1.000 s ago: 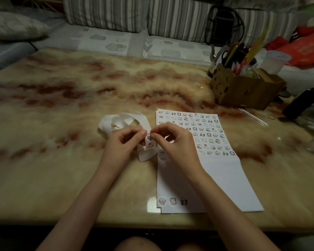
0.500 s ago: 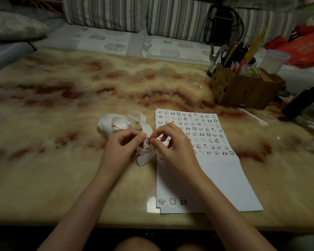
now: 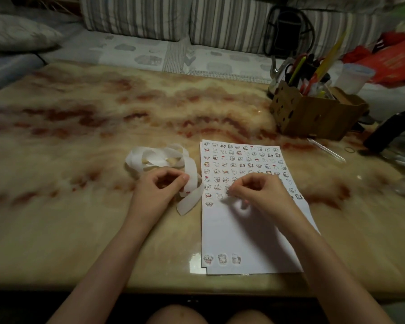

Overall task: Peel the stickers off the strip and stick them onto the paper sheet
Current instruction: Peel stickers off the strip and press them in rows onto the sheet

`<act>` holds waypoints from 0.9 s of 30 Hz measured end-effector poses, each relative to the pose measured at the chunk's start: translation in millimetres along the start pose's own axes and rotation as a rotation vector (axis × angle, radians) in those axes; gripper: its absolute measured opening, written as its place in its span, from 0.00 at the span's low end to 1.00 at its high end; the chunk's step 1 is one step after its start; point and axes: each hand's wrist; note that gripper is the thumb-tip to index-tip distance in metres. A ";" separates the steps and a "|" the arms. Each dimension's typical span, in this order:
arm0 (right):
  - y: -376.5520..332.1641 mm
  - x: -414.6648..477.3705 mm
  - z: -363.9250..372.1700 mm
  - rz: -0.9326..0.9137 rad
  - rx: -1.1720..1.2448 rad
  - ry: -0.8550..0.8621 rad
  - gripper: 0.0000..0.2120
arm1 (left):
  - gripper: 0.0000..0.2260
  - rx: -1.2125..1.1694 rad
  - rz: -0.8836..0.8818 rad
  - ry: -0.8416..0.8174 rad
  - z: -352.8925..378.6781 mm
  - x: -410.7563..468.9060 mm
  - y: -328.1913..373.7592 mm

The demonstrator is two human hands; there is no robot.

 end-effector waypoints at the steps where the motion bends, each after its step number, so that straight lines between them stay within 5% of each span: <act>1: 1.5 -1.2 -1.0 0.023 -0.033 -0.005 0.06 | 0.01 0.002 -0.004 0.002 -0.2 0.0 -0.4; 27: 14.2 -4.2 16.3 0.044 -0.280 0.005 0.03 | 0.02 0.020 0.004 -0.011 0.3 -2.5 2.0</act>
Point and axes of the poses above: each hand's wrist, its own x-axis towards the middle knuckle, its own z-axis out of the palm, y = z × x
